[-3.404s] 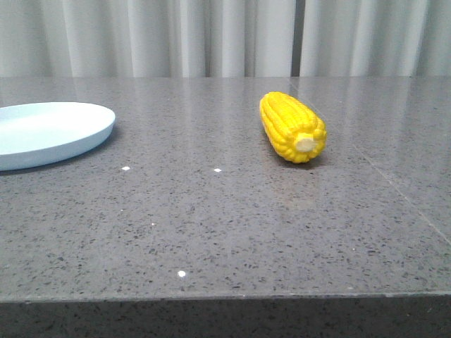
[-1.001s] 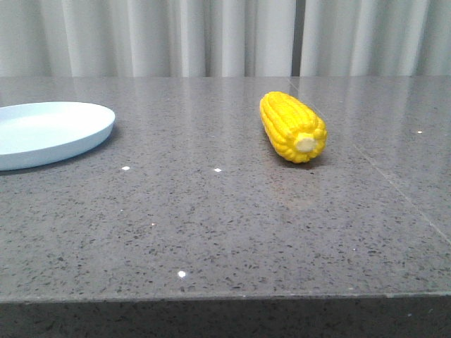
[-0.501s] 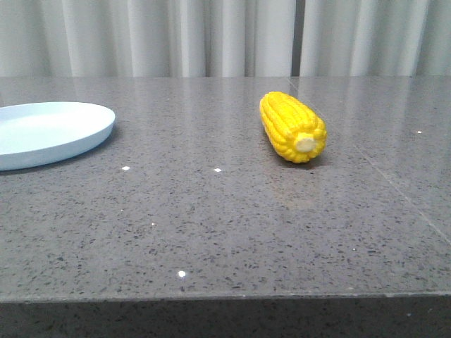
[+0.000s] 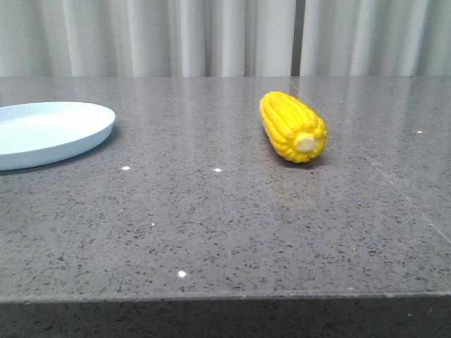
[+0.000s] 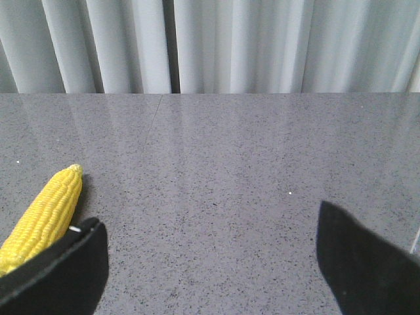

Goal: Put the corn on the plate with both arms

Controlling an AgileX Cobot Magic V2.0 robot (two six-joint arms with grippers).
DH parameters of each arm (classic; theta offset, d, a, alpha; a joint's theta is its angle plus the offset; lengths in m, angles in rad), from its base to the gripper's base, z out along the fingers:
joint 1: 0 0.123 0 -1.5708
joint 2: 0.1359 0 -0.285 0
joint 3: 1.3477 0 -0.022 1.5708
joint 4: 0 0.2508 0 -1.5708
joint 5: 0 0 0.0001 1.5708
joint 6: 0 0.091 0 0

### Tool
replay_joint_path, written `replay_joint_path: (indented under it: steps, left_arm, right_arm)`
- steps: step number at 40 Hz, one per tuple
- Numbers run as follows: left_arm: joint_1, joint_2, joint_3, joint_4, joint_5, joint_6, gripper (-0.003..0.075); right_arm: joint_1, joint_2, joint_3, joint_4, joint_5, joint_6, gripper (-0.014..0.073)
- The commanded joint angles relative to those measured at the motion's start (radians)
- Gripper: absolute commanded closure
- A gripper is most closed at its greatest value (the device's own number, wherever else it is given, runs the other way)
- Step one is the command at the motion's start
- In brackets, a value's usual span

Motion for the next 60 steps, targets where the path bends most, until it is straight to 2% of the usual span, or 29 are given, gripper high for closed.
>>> replay_joint_path:
  steps: [1, 6, 18, 22, 31, 34, 47, 50, 60]
  left_arm:
    - [0.001, 0.112, -0.129, -0.015, 0.041, -0.01, 0.0103]
    - [0.029, 0.257, -0.248, -0.014, 0.119, -0.012, 0.0103]
    - [0.127, 0.617, -0.512, 0.0, 0.428, -0.012, 0.0103]
    - [0.129, 0.716, -0.564, 0.015, 0.453, -0.012, 0.0111]
    - [0.129, 0.847, -0.601, 0.016, 0.458, -0.012, 0.0271]
    - [0.129, 0.875, -0.601, 0.016, 0.458, -0.005, 0.0301]
    - [0.129, 0.944, -0.601, 0.005, 0.45, -0.002, 0.0313]
    - [0.129, 0.947, -0.601, 0.005, 0.45, -0.002, 0.0367]
    - [0.129, 0.947, -0.601, 0.005, 0.443, -0.002, 0.0692]
  right_arm:
    - [-0.007, 0.016, -0.038, 0.0, -0.07, -0.004, -0.007]
    - [-0.007, 0.016, -0.038, 0.0, -0.07, -0.004, -0.007]
    - [-0.007, 0.016, -0.038, 0.0, -0.07, -0.004, -0.007]
    - [-0.007, 0.016, -0.038, 0.0, -0.07, -0.004, -0.007]
    - [-0.007, 0.016, -0.038, 0.0, -0.07, -0.004, -0.007]
    - [-0.007, 0.016, -0.038, 0.0, -0.07, -0.004, -0.007]
    - [-0.007, 0.016, -0.038, 0.0, -0.07, -0.004, -0.007]
    - [-0.007, 0.016, -0.038, 0.0, -0.07, -0.004, -0.007]
    - [-0.007, 0.016, -0.038, 0.0, -0.07, -0.004, -0.007]
